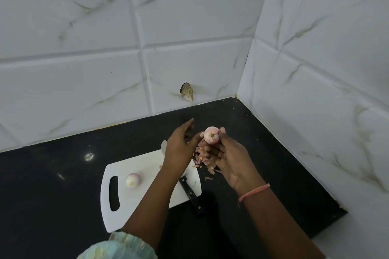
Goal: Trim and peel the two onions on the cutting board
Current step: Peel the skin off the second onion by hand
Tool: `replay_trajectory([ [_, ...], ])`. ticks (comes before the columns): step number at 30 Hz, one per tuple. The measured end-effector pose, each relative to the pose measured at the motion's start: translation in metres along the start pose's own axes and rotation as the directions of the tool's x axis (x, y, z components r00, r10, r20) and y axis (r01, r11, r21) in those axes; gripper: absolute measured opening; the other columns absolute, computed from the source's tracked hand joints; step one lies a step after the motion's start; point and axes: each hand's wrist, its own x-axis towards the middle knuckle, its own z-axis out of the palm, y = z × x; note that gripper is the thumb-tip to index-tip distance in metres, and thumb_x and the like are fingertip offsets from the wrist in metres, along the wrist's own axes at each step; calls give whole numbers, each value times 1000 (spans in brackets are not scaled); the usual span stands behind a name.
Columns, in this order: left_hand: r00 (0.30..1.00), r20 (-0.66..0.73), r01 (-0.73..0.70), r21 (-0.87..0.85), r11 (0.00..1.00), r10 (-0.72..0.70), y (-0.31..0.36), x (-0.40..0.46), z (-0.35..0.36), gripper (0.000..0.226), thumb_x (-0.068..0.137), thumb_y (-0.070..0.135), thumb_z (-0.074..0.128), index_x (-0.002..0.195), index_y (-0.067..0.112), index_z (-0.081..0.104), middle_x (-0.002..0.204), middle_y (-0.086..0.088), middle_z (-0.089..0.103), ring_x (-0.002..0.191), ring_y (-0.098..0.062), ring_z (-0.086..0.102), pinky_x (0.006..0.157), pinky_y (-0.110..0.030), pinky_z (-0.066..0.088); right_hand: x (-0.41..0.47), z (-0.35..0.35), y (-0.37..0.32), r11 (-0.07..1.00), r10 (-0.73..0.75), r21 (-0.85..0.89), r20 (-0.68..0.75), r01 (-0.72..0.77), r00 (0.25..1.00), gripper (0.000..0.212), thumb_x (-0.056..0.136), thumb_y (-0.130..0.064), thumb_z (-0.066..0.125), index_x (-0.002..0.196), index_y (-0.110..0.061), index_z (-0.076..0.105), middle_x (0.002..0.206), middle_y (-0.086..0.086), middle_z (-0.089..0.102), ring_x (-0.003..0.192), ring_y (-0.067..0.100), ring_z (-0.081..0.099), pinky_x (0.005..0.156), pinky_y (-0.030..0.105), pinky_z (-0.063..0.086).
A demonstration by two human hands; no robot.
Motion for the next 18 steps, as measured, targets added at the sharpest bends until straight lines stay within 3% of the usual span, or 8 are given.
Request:
replay_trajectory([
  [4, 1000, -26, -11, -135, 991, 8, 4, -12, -1, 31, 97, 19, 60, 127, 26, 63, 117, 12, 66, 109, -9, 64, 87, -13, 48, 1, -1, 2, 998, -14, -55, 13, 15, 1000, 37, 95, -36, 55, 114, -5, 62, 99, 20, 73, 75, 22, 68, 64, 31, 57],
  [6, 999, 42, 13, -291, 957, 0, 9, -21, -3, 24, 102, 25, 51, 118, 32, 67, 112, 14, 70, 109, -9, 66, 88, -16, 53, 1, 0, 5, 994, -27, -106, 29, 30, 999, 37, 96, -38, 52, 114, -7, 63, 99, 16, 74, 81, 24, 70, 73, 36, 58],
  [8, 988, 151, 69, -386, 920, -11, 13, -32, -7, 26, 102, 32, 48, 122, 39, 63, 115, 20, 67, 109, -1, 64, 85, -14, 53, -1, 2, 8, 986, -33, -162, 53, 41, 998, 36, 97, -39, 49, 114, -10, 63, 99, 12, 74, 89, 28, 71, 85, 44, 58],
  [10, 981, 193, 83, -426, 901, 1, 14, -39, -10, 30, 101, 32, 48, 128, 42, 58, 119, 24, 64, 110, 8, 61, 83, -11, 51, -3, 3, 8, 976, -45, -212, 75, 60, 996, 34, 97, -40, 49, 112, -12, 62, 97, 10, 75, 91, 29, 72, 83, 45, 59],
  [12, 983, 182, 96, -491, 866, -6, 13, -43, -15, 32, 102, 30, 49, 131, 38, 58, 124, 17, 65, 115, 1, 61, 91, -19, 53, -7, 6, 7, 953, -64, -289, 90, 88, 994, 31, 95, -40, 53, 109, -13, 61, 96, 10, 75, 87, 28, 73, 73, 38, 60],
  [14, 987, 157, 102, -555, 826, -17, 12, -44, -22, 32, 101, 26, 49, 131, 31, 60, 124, 10, 67, 117, -9, 63, 95, -26, 53, -9, 5, 8, 882, -183, -429, 75, 197, 980, 25, 93, -36, 58, 106, -16, 62, 98, 8, 73, 85, 23, 72, 69, 32, 59],
  [16, 990, 138, 100, -580, 808, -23, 13, -46, -28, 31, 101, 24, 51, 130, 27, 61, 122, 8, 68, 116, -12, 65, 93, -26, 54, -10, 3, 9, 734, -396, -567, 88, 373, 914, 15, 91, -28, 64, 105, -22, 64, 102, -2, 70, 90, 12, 69, 74, 27, 59],
  [18, 991, 131, 91, -588, 804, -16, 14, -48, -31, 31, 101, 21, 51, 130, 25, 61, 120, 8, 70, 115, -12, 65, 93, -25, 54, -12, 3, 10, 612, -508, -612, 181, 500, 842, 18, 87, -24, 68, 106, -24, 66, 103, -11, 68, 95, 5, 65, 80, 21, 56],
])
